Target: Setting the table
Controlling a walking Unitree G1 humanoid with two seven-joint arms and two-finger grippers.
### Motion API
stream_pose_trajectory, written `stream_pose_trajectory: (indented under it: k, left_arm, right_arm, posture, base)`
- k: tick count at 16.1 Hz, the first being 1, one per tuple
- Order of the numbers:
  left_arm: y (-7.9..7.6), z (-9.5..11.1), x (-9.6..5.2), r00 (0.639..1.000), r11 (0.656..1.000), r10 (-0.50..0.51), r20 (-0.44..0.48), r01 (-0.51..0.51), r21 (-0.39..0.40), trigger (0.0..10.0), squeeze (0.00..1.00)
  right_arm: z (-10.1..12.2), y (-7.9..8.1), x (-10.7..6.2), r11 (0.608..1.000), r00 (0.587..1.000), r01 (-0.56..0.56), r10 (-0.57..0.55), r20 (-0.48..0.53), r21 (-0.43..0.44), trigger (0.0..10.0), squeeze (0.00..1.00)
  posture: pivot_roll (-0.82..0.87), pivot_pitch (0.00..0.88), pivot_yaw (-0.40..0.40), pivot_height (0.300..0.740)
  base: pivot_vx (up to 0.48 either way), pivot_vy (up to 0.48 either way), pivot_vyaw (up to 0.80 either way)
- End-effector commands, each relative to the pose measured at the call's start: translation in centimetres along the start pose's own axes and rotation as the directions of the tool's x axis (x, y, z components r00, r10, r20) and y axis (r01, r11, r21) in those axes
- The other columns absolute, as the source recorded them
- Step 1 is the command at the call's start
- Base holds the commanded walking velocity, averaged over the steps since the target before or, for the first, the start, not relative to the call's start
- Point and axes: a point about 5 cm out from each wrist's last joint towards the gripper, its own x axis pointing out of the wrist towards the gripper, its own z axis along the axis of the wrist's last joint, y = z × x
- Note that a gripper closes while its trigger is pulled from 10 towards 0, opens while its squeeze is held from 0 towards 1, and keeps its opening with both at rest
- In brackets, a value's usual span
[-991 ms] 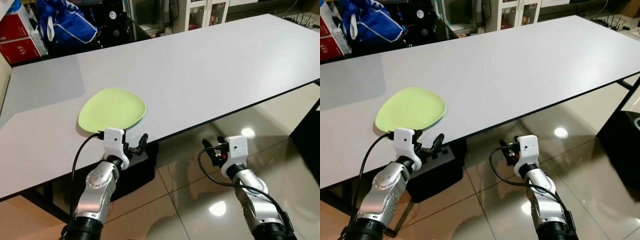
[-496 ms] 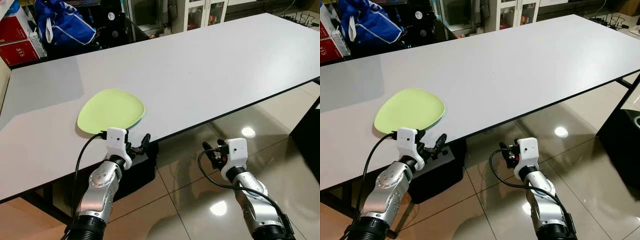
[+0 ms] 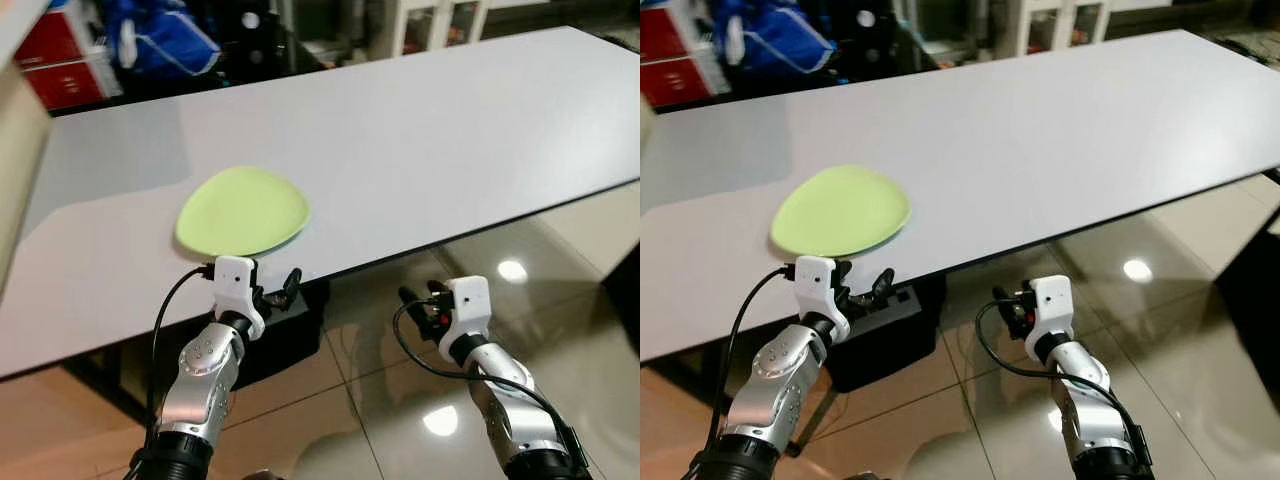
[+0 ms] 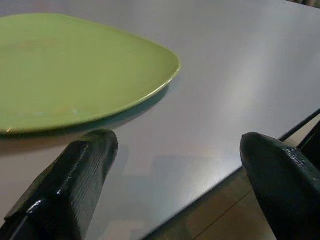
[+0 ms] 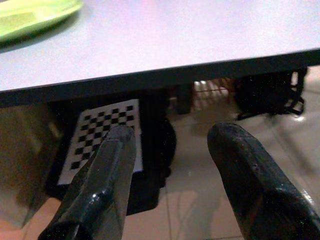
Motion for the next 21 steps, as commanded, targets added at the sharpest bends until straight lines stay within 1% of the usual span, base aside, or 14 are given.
stream_pose_trajectory:
  k: [1, 3, 7, 10, 12, 16, 21]
  left_arm:
    - [-0.17, -0.15, -0.01, 1.0, 1.0, -0.007, -0.012, 0.007, 0.003, 10.0, 0.0]
    - [-0.19, -0.12, 0.01, 1.0, 1.0, -0.004, -0.01, 0.004, -0.001, 10.0, 0.0]
    - [-0.19, -0.14, -0.02, 1.0, 1.0, 0.009, -0.011, -0.009, -0.006, 10.0, 0.0]
    - [-0.03, -0.27, -0.05, 0.999, 1.0, 0.026, -0.026, -0.026, 0.012, 10.0, 0.0]
    - [0.08, -0.42, -0.08, 0.999, 1.0, 0.022, -0.044, -0.022, 0.003, 10.0, 0.0]
    - [0.17, -0.4, -0.08, 0.999, 1.0, 0.029, -0.043, -0.029, 0.005, 10.0, 0.0]
    - [0.21, -0.25, -0.12, 0.999, 1.0, 0.013, -0.039, -0.012, 0.004, 10.0, 0.0]
  right_arm:
    - [0.25, 0.09, 0.03, 1.0, 1.0, -0.015, 0.015, 0.003, 0.009, 10.0, 0.0]
    - [0.13, 0.16, 0.03, 1.0, 1.0, -0.028, 0.028, -0.006, 0.008, 10.0, 0.0]
    - [0.18, -0.23, 0.11, 0.999, 0.999, -0.032, 0.032, -0.016, 0.018, 10.0, 0.0]
    - [0.02, -0.2, 0.03, 0.999, 0.999, -0.031, 0.032, -0.021, 0.021, 10.0, 0.0]
    - [-0.08, -0.1, -0.01, 0.999, 0.999, -0.031, 0.032, -0.024, 0.023, 10.0, 0.0]
    - [-0.13, -0.21, -0.11, 0.999, 0.999, -0.029, 0.03, -0.025, 0.024, 10.0, 0.0]
    - [-0.2, -0.12, -0.19, 1.0, 0.999, -0.024, 0.025, -0.023, 0.02, 10.0, 0.0]
  posture:
    - [-0.07, 0.0, 0.062, 0.74]
    - [-0.07, 0.0, 0.06, 0.74]
    - [-0.06, 0.0, 0.055, 0.74]
    - [-0.06, 0.0, 0.057, 0.74]
    - [-0.06, 0.0, 0.057, 0.74]
    - [-0.06, 0.0, 0.057, 0.74]
    - [-0.07, 0.0, 0.064, 0.74]
  base:
    - [0.0, 0.0, 0.48]
    - [0.0, 0.0, 0.47]
    - [0.0, 0.0, 0.47]
    - [0.0, 0.0, 0.46]
    - [0.0, 0.0, 0.46]
    - [0.0, 0.0, 0.45]
    - [0.0, 0.0, 0.45]
